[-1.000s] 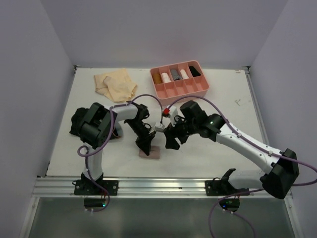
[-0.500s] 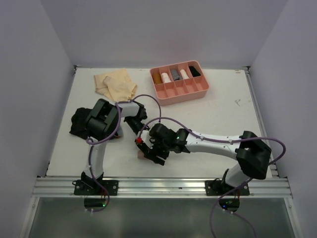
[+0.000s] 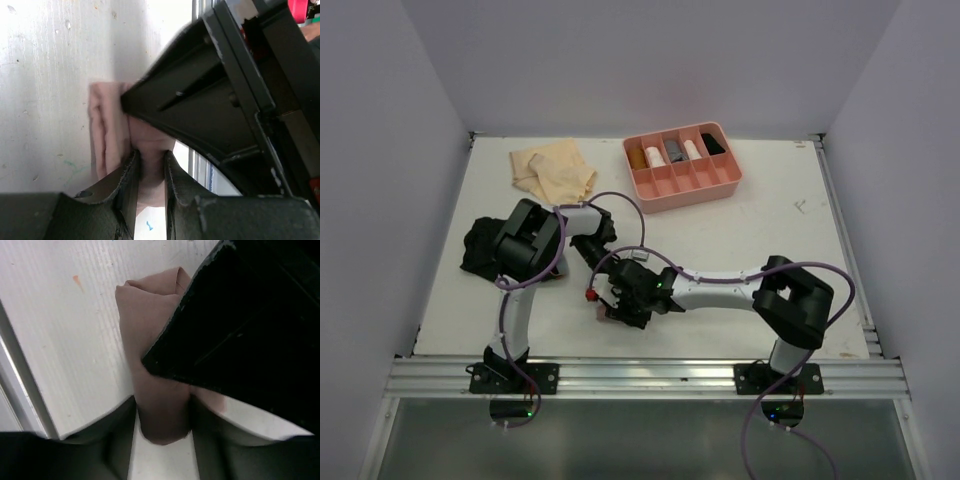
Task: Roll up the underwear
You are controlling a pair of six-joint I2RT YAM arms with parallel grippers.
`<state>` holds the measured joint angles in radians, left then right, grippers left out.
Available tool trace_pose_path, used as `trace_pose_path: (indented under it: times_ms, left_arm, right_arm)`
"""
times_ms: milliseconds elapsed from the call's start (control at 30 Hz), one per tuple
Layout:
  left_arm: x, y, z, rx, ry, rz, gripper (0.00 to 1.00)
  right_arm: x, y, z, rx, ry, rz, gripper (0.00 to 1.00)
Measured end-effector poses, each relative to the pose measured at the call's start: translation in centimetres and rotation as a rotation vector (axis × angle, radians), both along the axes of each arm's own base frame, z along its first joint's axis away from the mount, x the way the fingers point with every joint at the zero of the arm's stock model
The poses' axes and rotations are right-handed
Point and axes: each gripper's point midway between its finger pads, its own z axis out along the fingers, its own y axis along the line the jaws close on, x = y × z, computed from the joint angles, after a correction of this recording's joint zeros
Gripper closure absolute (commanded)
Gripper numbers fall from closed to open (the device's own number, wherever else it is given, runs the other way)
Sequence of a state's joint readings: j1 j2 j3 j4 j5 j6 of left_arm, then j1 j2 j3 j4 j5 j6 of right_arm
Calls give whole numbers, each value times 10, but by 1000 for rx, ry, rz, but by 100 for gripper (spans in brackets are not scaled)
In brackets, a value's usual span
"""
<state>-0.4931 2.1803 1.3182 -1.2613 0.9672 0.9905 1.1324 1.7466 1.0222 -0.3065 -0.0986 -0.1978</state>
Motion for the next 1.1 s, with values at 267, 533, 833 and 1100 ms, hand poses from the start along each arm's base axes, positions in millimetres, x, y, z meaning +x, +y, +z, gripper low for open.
trace_pose_path:
  times_ms: [267,533,833,1100]
  left_arm:
    - [7,4,0,12,1,41,71]
    - [75,19,18,-62,-311,155,63]
    - [143,88,105,-153,-821,427,60]
    - [67,95,95,-186,-997,244,55]
  right_arm:
    - [0,3,-1,12,8,11,100]
    - [5,16,-3,113,164,-29,100]
    - [7,26,-3,259,494,-78,100]
    - [-2,34,-3,303,685,-67,100]
